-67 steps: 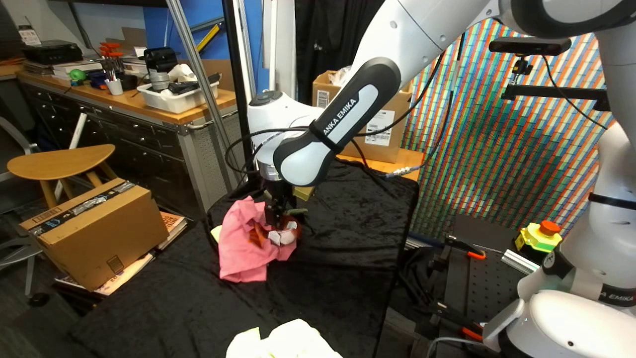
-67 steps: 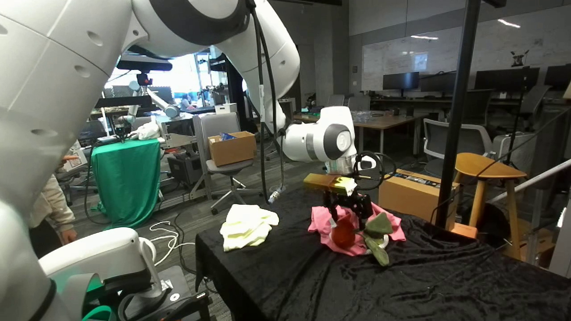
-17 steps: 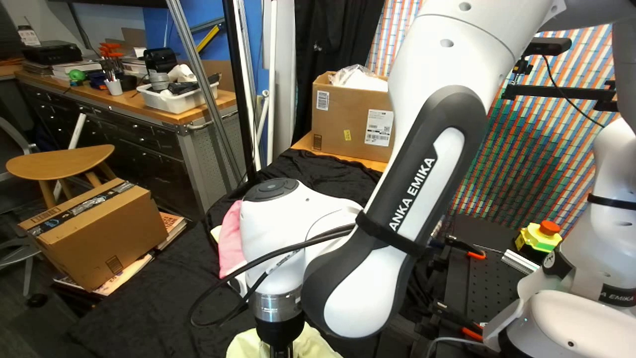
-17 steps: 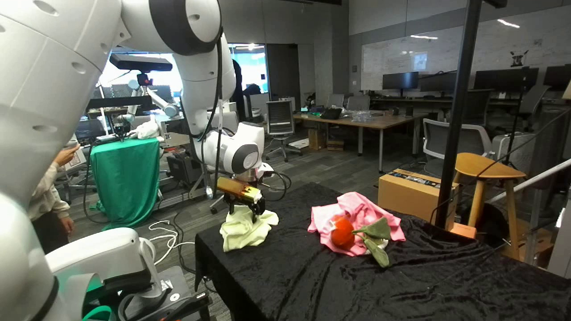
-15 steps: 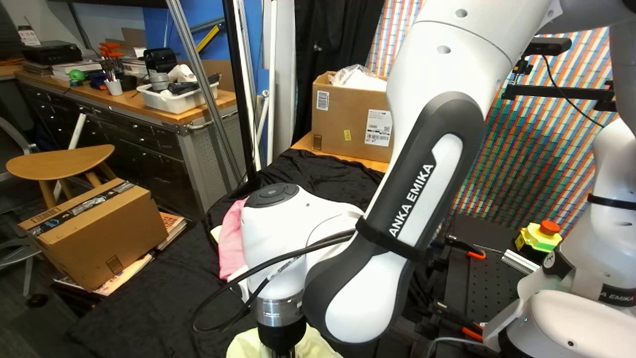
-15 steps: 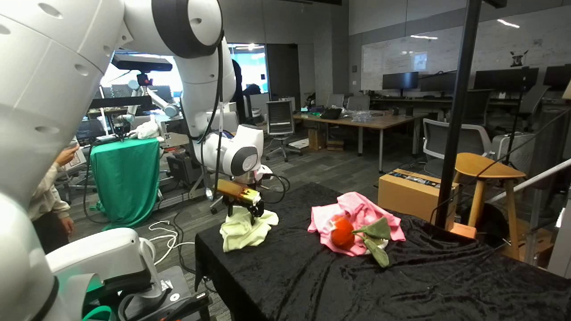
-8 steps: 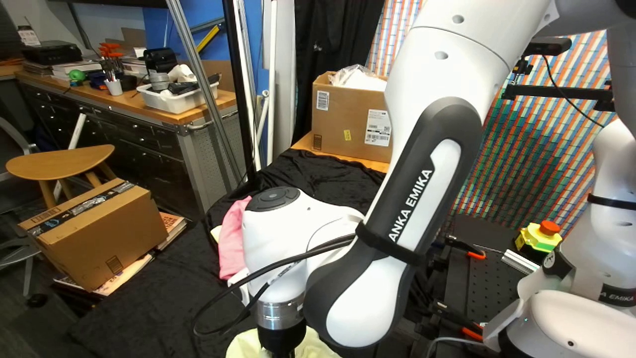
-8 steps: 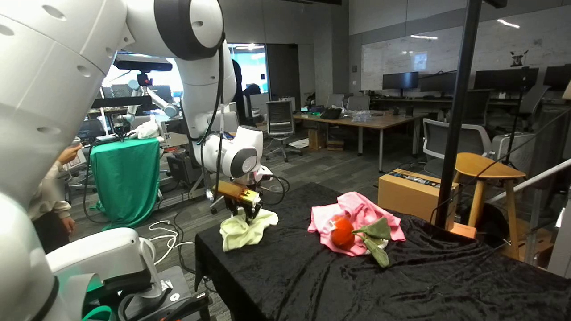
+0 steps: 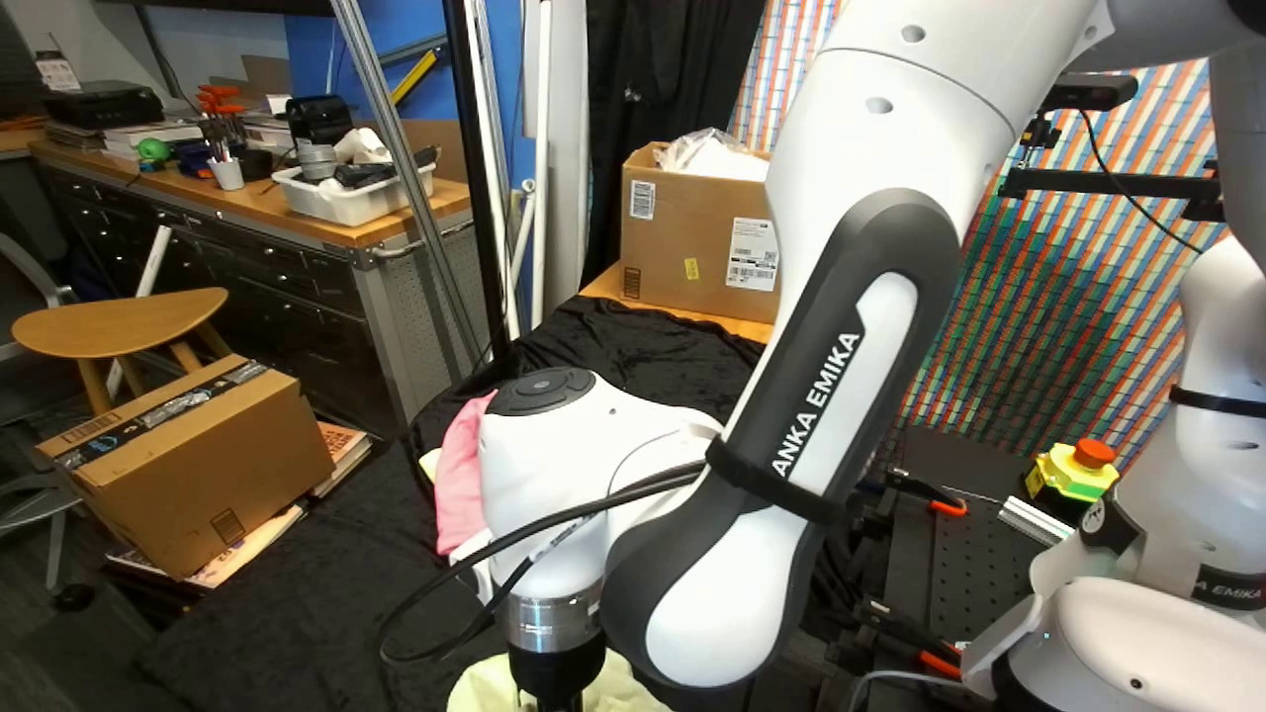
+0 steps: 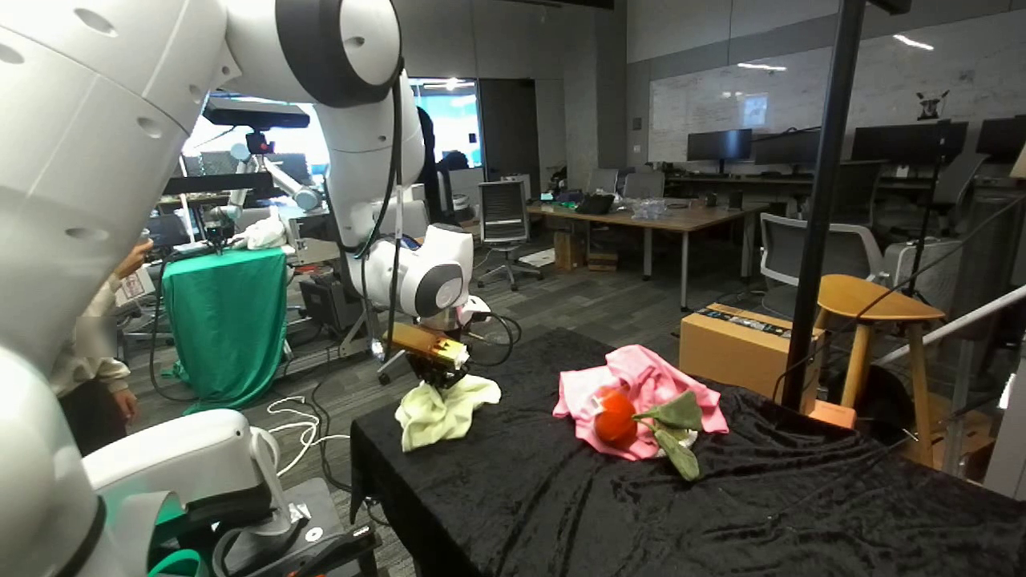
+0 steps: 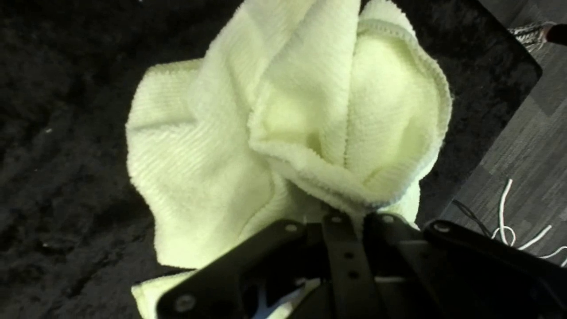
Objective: Pick up the clothes, rope and the plush toy and put them in one place
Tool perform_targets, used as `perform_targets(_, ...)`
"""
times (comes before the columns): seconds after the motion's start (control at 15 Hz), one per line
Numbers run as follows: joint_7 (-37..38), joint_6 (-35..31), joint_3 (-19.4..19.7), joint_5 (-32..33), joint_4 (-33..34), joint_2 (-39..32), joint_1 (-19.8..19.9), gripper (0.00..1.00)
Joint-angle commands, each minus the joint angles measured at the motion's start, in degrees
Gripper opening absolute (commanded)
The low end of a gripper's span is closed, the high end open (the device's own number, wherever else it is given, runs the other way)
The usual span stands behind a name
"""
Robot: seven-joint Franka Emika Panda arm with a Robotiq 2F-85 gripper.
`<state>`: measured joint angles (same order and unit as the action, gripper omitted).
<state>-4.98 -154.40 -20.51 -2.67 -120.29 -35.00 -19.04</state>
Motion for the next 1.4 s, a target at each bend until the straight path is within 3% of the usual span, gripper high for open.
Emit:
perform_targets(0.0,-0.5,1.6,-0.6,0.1,-0.3,3.7,0.7,0.05)
perform_targets(0.27,0.6,1.2,0.1,0.3,-2.0,10.0,0.7,0.05)
perform_targets(0.67,7.3,-2.1,5.3,3.6,-2.5,17.5,-1.2,0.05)
perform_targets(0.93,18.9,-7.3,12.6,13.0,-0.4,17.3,-3.9,0.05)
perform_targets(1.07,26.5,-8.8,18.2,19.6,1.9,15.8,-6.4,0.05)
perform_targets(1.33,39.8,-6.0,27.4,29.5,7.6,12.3,-10.0,0.04)
